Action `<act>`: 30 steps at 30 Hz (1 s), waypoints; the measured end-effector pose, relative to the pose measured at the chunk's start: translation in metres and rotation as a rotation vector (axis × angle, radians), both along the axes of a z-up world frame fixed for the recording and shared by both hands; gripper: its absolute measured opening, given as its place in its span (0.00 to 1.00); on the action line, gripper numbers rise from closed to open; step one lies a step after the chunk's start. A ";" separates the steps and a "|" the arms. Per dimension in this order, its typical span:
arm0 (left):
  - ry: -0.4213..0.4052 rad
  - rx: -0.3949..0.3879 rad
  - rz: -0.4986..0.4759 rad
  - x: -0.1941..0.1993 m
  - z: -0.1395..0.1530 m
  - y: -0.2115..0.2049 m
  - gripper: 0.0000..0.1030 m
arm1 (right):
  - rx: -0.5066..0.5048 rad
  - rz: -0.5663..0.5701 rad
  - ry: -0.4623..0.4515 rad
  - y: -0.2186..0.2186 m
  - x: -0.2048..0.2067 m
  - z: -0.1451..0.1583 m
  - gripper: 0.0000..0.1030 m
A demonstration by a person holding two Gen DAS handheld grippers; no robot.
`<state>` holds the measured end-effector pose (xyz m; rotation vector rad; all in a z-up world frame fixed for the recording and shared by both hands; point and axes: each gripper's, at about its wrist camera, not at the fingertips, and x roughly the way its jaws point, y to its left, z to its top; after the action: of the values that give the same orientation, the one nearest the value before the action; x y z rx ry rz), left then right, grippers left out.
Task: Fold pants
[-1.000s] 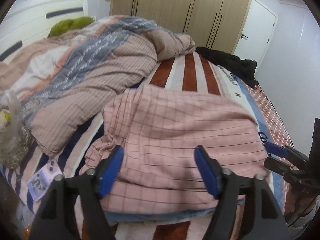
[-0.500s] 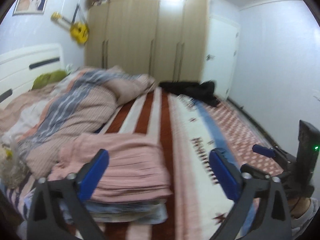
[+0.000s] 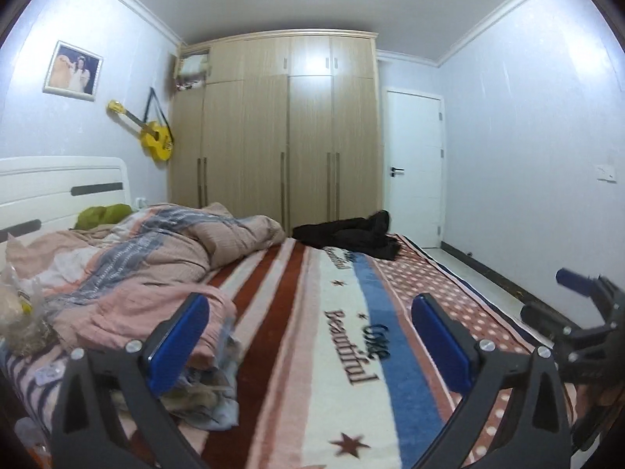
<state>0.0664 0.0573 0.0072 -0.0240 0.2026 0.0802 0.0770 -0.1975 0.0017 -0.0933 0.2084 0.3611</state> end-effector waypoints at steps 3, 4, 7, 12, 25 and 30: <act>0.030 -0.034 -0.025 -0.002 -0.015 -0.007 0.99 | -0.007 -0.011 0.010 -0.013 -0.015 -0.010 0.99; 0.037 -0.030 -0.021 -0.002 -0.018 -0.009 0.99 | -0.011 -0.012 0.012 -0.016 -0.018 -0.013 0.99; 0.054 -0.009 -0.003 0.000 -0.023 -0.017 0.99 | -0.009 -0.014 0.016 -0.020 -0.027 -0.020 0.99; 0.055 -0.007 -0.002 -0.006 -0.024 -0.023 0.99 | 0.020 -0.039 0.008 -0.028 -0.037 -0.025 0.99; 0.052 -0.016 -0.016 -0.011 -0.023 -0.028 0.99 | 0.011 -0.073 -0.021 -0.034 -0.051 -0.022 1.00; 0.049 -0.020 -0.022 -0.013 -0.023 -0.030 0.99 | 0.011 -0.073 -0.021 -0.035 -0.052 -0.023 0.99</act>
<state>0.0539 0.0270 -0.0154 -0.0396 0.2523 0.0569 0.0247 -0.2323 -0.0211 -0.0783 0.1885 0.2885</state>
